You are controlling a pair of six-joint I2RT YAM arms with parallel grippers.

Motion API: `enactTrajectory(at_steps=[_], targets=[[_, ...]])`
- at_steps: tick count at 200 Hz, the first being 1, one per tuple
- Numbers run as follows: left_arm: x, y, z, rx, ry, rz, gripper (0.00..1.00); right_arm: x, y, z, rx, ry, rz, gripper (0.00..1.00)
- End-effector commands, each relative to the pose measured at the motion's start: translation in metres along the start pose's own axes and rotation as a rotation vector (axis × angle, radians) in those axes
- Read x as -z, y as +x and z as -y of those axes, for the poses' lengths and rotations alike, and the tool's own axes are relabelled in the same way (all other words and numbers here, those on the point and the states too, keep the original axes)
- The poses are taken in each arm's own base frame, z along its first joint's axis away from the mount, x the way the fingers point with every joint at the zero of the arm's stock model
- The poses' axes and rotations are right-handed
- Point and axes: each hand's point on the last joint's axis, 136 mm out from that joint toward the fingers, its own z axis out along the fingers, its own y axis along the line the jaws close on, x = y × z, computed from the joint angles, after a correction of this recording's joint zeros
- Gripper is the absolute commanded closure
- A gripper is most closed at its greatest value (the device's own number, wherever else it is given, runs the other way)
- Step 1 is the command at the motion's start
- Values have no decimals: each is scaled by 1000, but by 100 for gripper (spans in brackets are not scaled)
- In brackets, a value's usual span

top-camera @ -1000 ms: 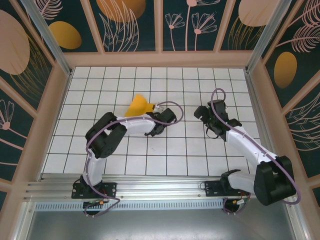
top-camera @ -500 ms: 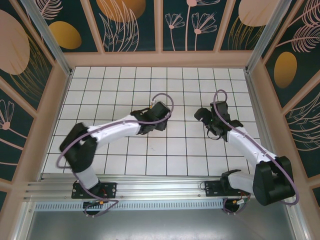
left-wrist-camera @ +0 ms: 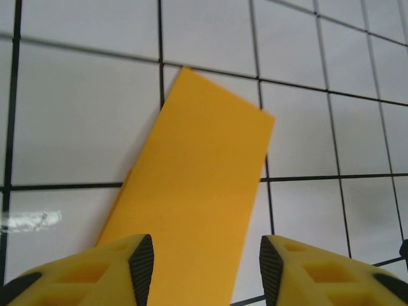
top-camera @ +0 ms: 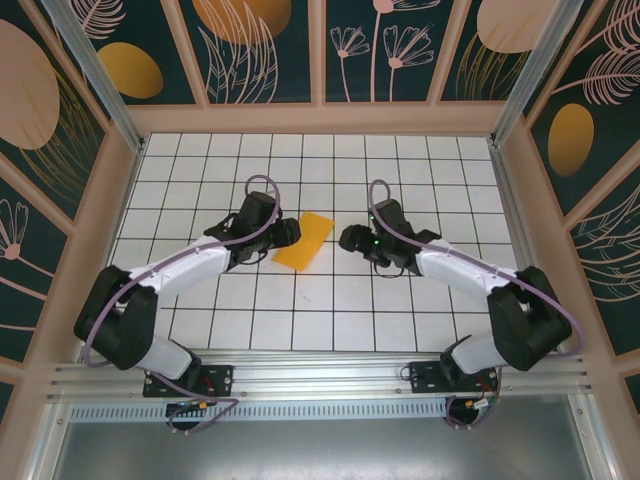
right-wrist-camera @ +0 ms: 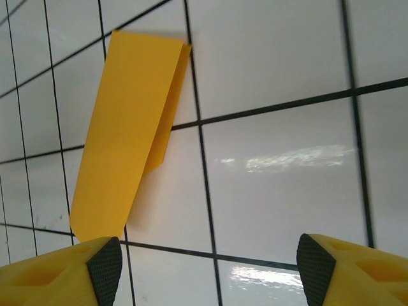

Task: Fold a paper plane with a square sheet of paper (pick it up from the middle)
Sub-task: Move the square sheet of paper to the center of the table.

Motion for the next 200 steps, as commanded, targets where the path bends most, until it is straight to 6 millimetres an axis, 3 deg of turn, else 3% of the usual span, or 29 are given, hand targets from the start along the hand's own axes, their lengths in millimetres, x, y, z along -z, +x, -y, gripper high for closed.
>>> enactTrajectory(at_steps=[1,34,49,59,148,200], targets=[[-18,5,2,24,74,-41,59,-5,-3,-27,-2,-57,3,25],[-41,5,-11,18,32,-72,68,-12,0,-30,-13,-60,-12,27],[-47,11,-16,30,16,-93,71,-14,2,-31,-11,-60,-19,29],[-57,25,-26,49,-5,-136,72,-15,3,-31,-10,-58,-23,30],[-54,82,-58,315,-48,-222,76,-22,17,-28,-28,-37,-75,35],[-24,77,-23,462,150,-177,71,-30,33,-33,-15,-24,-109,38]])
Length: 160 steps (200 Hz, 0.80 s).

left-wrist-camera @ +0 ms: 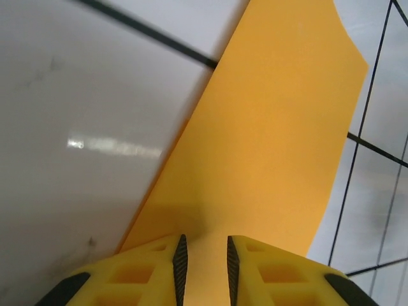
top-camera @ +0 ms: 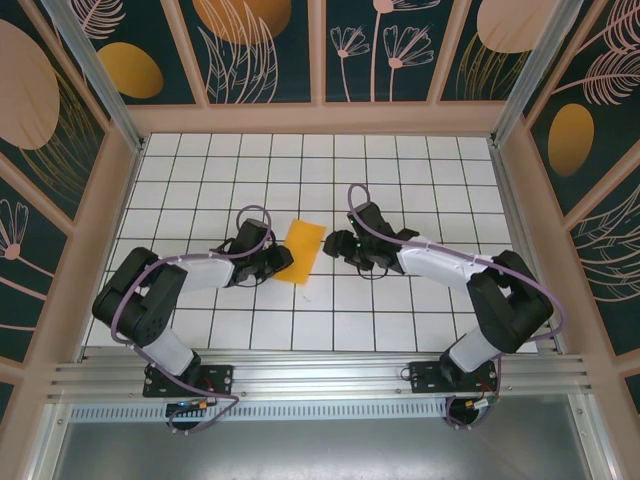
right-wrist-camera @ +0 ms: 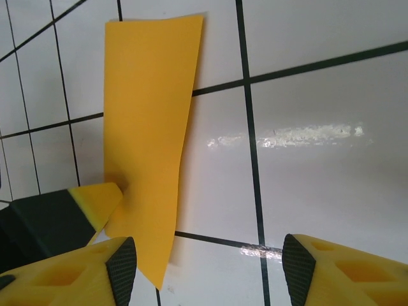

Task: Fold a paper plane with a square sheet of paper (pick it up from the middle)
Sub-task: Move the square sheet of paper to the center of the table.

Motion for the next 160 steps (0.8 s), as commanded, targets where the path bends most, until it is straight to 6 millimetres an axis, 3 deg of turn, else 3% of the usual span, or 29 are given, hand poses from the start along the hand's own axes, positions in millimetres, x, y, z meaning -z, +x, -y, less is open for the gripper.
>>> enactTrajectory(at_steps=[1,30,66,90,121,160], targets=[[11,10,19,95,102,-31,71,-6,6,-8,-1,-1,-25,38],[35,-5,42,62,158,28,66,-13,14,-31,35,-33,-44,52],[49,-26,25,18,75,100,65,-35,39,-58,98,-59,-125,71],[52,-30,21,-3,60,108,67,-53,58,-68,130,-63,-189,77],[52,-33,17,-18,35,120,67,-76,75,-64,167,-28,-264,79],[51,-32,21,-72,44,101,64,-81,82,-26,247,89,-314,80]])
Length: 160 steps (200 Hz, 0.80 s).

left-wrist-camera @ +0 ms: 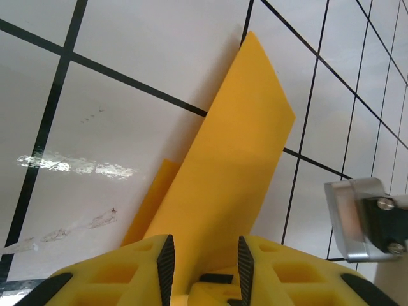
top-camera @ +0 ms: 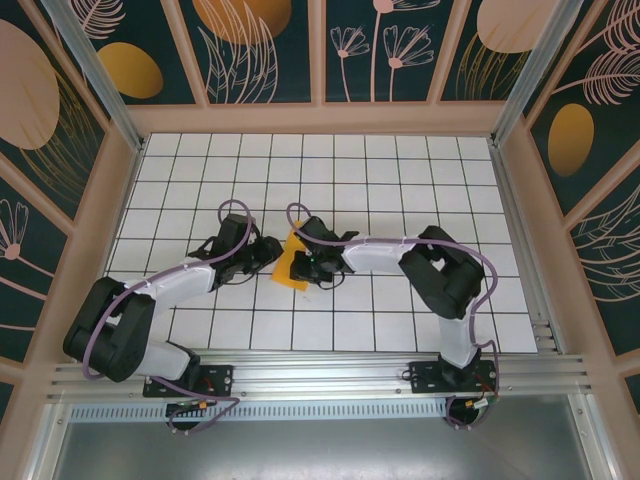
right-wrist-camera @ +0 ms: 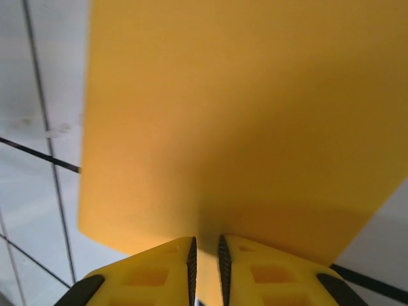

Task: Fold a paper plane with a square sheet of paper (pick it up from the middle)
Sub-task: Move the square sheet of paper to the center of the table.

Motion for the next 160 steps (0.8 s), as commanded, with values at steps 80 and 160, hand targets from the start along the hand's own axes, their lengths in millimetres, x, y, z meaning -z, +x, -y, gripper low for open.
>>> enactTrajectory(at_steps=[80,160], targets=[[-3,8,51,-156,197,-103,64,46,-7,52,249,101,-5,76],[-31,23,64,-179,204,-165,73,112,-28,38,-58,-71,248,40]])
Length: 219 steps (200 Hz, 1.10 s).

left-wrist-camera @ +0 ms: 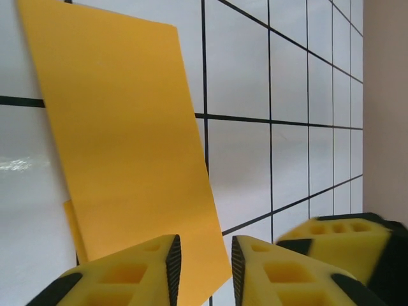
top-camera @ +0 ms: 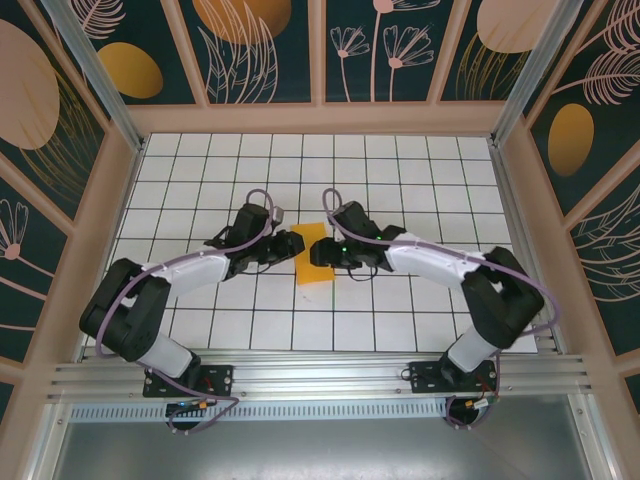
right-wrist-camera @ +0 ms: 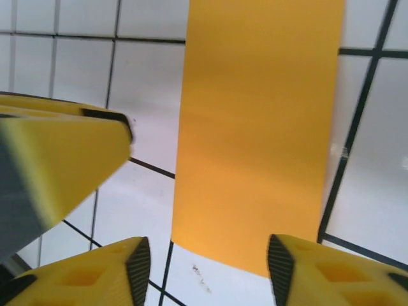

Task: Fold a paper plane with a square sheet of paper (pick it up from the middle)
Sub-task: Move the square sheet of paper to the center of the table, then third fold the triangle at the center of the table.

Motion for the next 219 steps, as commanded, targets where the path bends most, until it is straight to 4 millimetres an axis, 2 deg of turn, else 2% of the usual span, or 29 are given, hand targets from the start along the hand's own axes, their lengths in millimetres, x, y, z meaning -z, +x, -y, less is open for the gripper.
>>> enactTrajectory(at_steps=[1,30,75,102,154,219], targets=[[-10,-1,2,-10,14,-11,73,12,-3,18,-168,5,70,40],[-17,0,-1,3,19,-21,76,17,6,37,-298,-23,85,34],[-26,5,-16,23,-16,-40,78,3,24,43,-382,-63,8,35],[-30,7,-26,33,-49,-43,78,-6,30,40,-403,-93,-30,40],[-31,6,-40,29,-108,-22,72,-17,31,33,-390,-109,-65,41],[-31,7,-43,26,-123,-25,68,-27,33,25,-358,-129,-97,42]])
